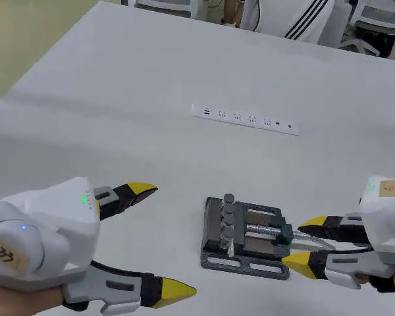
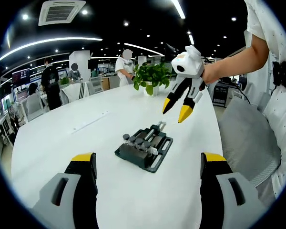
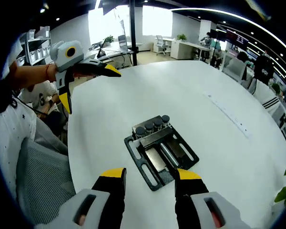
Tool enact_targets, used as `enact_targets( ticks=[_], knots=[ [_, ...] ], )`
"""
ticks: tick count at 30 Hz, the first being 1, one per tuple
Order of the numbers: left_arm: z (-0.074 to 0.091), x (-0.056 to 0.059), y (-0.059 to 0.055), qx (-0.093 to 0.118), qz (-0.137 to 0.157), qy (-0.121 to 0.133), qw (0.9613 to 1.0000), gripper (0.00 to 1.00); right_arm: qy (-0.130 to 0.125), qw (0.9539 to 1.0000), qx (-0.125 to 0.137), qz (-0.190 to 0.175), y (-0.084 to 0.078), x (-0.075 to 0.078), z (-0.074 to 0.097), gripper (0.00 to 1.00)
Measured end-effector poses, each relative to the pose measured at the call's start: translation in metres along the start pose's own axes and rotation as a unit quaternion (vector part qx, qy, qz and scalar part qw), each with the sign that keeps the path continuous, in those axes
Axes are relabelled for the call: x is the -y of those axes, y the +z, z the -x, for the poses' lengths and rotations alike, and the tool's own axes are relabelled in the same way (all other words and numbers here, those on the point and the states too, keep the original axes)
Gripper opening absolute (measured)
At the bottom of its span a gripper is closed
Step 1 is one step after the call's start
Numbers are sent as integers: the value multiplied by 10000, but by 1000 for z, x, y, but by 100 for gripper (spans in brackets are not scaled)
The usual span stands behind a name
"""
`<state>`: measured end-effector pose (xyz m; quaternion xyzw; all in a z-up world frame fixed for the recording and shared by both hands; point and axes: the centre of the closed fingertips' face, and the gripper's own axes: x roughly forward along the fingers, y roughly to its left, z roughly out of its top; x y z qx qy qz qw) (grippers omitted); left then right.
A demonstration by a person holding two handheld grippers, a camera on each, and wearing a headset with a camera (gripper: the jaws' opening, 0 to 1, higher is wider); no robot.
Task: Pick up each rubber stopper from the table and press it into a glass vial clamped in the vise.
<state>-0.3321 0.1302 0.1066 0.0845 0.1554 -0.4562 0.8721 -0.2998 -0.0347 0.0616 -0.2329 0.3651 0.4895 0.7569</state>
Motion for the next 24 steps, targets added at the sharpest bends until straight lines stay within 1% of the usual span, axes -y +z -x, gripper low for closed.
enact_targets(
  ticks=[2, 4, 5, 7, 9, 10, 12, 14, 15, 19, 24],
  knots=[
    [0, 0, -1, -15, 13, -2, 10000, 92, -30, 9999, 110, -74, -8, 1, 3, 42],
    [0, 0, -2, -39, 43, -1, 10000, 93, -40, 9997, 202, -124, -11, 0, 6, 45],
    [0, 0, -3, -40, 32, 1, 10000, 94, -47, 9994, 290, -184, -13, -1, 8, 47],
    [0, -1, -6, -73, 60, 7, 10000, 95, -70, 9987, 438, -248, -15, -2, 11, 51],
    [-1, -2, -8, -84, 75, 7, 9999, 96, -80, 9979, 589, -263, -16, -3, 13, 58],
    [-1, -2, -9, -96, 88, 12, 9999, 96, -70, 9972, 709, -239, -16, -4, 14, 61],
    [-2, -4, -12, -120, 101, 37, 9999, 97, -62, 9962, 840, -229, -17, -5, 15, 66],
    [-3, -6, -15, -157, 133, 63, 9998, 98, -50, 9957, 897, -211, -18, -6, 16, 72],
    [-4, -6, -16, -170, 139, 74, 9997, 98, -38, 9949, 988, -194, -17, -6, 17, 73],
    [-6, -5, -19, -228, 153, 90, 9996, 99, -29, 9927, 1190, -198, -15, -6, 17, 80],
    [-7, -3, -24, -306, 159, 122, 9993, 99, 45, 9915, 1289, -168, -15, -10, 15, 86]
  ],
)
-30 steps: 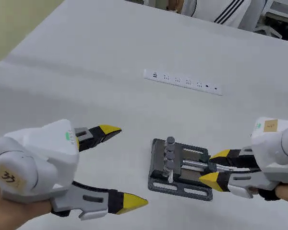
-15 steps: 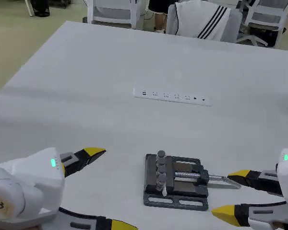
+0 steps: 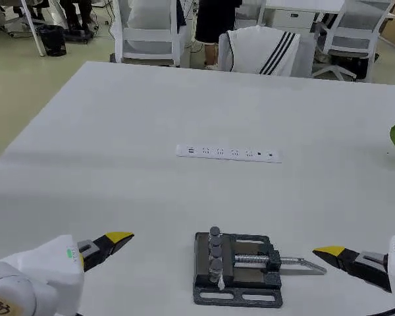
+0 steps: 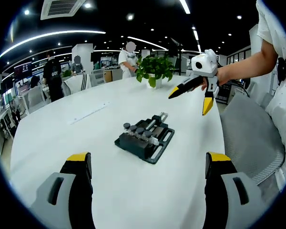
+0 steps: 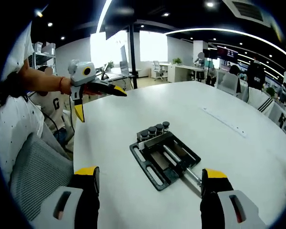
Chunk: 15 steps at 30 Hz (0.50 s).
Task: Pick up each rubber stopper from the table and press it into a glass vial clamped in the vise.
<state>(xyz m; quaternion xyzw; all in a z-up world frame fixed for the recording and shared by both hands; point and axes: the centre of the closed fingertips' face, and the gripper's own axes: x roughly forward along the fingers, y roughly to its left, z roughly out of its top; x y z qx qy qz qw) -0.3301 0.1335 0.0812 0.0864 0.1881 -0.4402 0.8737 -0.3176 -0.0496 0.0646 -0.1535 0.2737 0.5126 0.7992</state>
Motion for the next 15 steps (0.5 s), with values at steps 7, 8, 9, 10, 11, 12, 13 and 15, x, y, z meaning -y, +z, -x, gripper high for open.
enact_targets(
  ticks=[7, 8, 9, 10, 11, 12, 13, 15],
  knots=[
    [1, 1, -9, -54, 42, 16, 10000, 99, 69, 10000, -18, -30, -10, -3, 0, 93],
    [1, 1, -10, -63, 40, 27, 10000, 99, 70, 10000, -46, -27, -12, -3, 1, 93],
    [1, 1, -10, -63, 45, 30, 10000, 99, 68, 10000, -44, -32, -12, -3, 1, 93],
    [1, 0, -11, -54, 56, 28, 10000, 99, 62, 10000, -40, -49, -13, -3, 2, 93],
    [1, -1, -12, -50, 57, 30, 10000, 99, 48, 10000, -33, -56, -13, -3, 3, 93],
    [1, -1, -11, -58, 48, 35, 10000, 99, 36, 10000, -32, -52, -13, -3, 3, 93],
    [1, -1, -11, -59, 53, 34, 10000, 99, 22, 10000, -29, -52, -13, -3, 4, 93],
    [0, 0, -10, -51, 59, 23, 10000, 99, -1, 10000, -30, -86, -14, -2, 5, 92]
  ],
)
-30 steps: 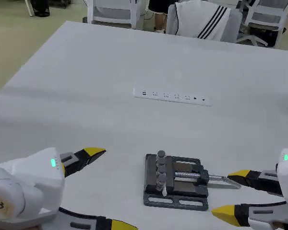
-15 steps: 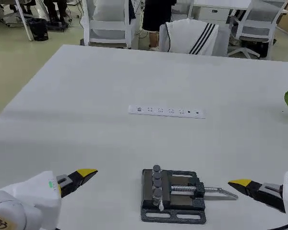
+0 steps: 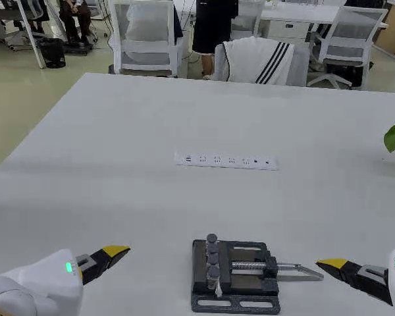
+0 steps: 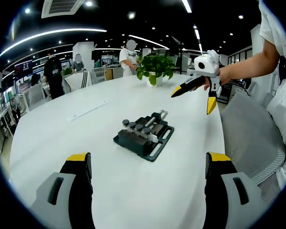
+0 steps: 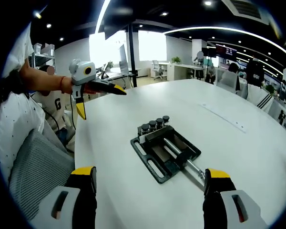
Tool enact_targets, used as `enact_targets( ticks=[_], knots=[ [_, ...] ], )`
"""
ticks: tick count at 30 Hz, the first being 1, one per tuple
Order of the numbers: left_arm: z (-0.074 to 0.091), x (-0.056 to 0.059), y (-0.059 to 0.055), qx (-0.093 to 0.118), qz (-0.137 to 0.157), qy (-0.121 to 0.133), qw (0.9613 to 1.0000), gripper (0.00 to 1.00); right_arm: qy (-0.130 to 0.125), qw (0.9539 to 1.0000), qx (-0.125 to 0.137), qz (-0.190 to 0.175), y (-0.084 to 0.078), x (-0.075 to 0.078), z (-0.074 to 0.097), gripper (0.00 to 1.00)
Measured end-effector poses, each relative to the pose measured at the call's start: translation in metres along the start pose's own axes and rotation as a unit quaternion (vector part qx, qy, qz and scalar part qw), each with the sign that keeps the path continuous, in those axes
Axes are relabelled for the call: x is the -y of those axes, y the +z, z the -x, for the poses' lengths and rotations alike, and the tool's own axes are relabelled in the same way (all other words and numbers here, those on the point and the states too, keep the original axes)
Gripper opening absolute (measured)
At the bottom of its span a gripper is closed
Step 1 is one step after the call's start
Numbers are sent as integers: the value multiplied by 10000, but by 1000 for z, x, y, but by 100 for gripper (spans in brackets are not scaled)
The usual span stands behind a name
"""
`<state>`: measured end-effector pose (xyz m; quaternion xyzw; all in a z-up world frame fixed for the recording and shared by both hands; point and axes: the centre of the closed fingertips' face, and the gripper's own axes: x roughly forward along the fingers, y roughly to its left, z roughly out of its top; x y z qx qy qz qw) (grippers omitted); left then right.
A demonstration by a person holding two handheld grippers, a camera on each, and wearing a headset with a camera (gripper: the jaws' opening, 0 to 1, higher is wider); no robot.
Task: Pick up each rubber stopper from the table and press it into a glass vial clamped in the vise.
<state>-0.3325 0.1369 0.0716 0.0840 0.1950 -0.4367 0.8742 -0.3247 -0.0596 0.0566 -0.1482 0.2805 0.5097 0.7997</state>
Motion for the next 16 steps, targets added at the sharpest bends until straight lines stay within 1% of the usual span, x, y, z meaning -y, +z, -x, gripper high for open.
enact_targets(
  ticks=[2, 6, 8, 12, 16],
  knots=[
    [0, -1, -1, 5, -4, -9, 10000, 99, -19, 10000, -1, 15, 0, 1, 1, 92],
    [0, 0, 0, -2, -24, -35, 10000, 99, -41, 10000, 20, 20, 1, 0, 2, 91],
    [-1, 3, 2, 4, -25, -37, 10000, 99, -50, 10000, 37, 7, 2, 0, 3, 91],
    [-1, 3, 3, 5, -23, -46, 10000, 99, -58, 10000, 37, 11, 2, -1, 3, 91],
    [-2, 6, 5, 13, -23, -49, 10000, 99, -60, 10000, 46, 9, 1, 1, 4, 91]
  ],
)
